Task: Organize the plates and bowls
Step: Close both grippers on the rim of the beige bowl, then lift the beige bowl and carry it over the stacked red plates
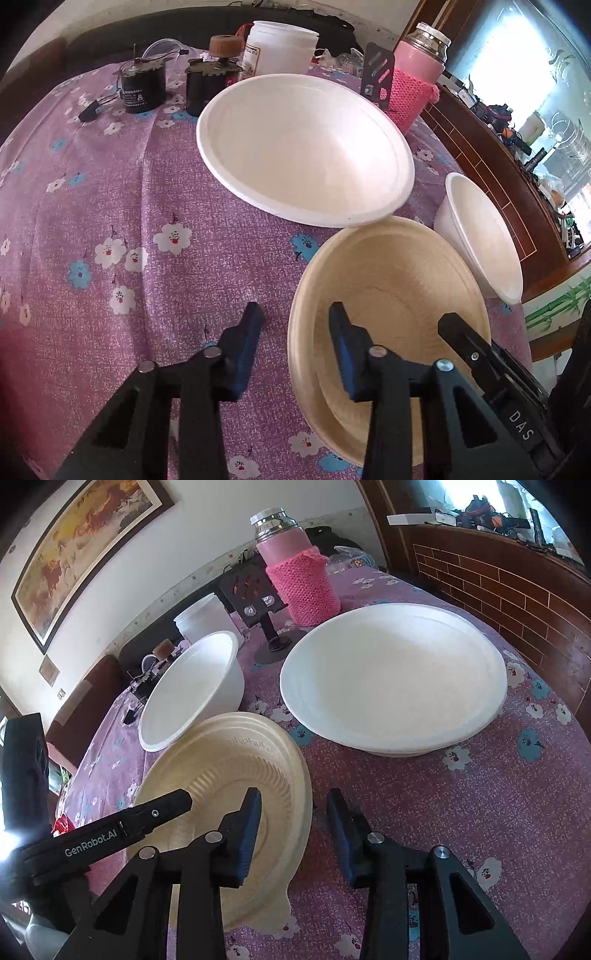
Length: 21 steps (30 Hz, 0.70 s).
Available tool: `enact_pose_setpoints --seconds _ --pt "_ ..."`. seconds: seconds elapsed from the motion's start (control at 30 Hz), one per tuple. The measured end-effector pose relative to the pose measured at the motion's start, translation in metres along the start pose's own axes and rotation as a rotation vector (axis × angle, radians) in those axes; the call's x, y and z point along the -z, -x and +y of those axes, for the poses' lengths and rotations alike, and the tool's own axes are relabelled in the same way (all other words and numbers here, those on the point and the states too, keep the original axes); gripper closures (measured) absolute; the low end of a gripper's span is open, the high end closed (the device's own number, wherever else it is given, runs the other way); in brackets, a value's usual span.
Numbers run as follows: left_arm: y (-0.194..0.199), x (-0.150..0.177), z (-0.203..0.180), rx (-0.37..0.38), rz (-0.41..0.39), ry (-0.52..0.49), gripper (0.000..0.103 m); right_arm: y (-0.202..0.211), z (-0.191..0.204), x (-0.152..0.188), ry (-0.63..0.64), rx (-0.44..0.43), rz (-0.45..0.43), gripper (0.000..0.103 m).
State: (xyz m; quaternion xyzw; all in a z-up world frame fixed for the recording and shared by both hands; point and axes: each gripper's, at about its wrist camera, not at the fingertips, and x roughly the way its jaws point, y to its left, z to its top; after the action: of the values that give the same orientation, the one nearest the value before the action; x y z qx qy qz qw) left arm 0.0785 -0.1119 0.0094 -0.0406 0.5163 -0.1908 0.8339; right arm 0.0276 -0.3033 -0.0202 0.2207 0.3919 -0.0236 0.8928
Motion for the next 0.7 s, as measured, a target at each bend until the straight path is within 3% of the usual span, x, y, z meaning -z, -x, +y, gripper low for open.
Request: enact_pose_setpoints --seconds 0.07,0.23,0.7 --pt "-0.001 0.001 -0.004 -0.003 -0.001 -0.018 0.083 -0.002 -0.001 0.001 0.0 0.002 0.005 0.077" --pt "0.001 0.006 -0.007 0.001 -0.009 -0.026 0.089 -0.001 -0.002 0.002 -0.007 -0.002 -0.004 0.085" --pt "0.051 0.029 0.009 -0.049 -0.101 -0.037 0.089 0.008 0.027 0.01 0.103 -0.027 -0.061 0.088"
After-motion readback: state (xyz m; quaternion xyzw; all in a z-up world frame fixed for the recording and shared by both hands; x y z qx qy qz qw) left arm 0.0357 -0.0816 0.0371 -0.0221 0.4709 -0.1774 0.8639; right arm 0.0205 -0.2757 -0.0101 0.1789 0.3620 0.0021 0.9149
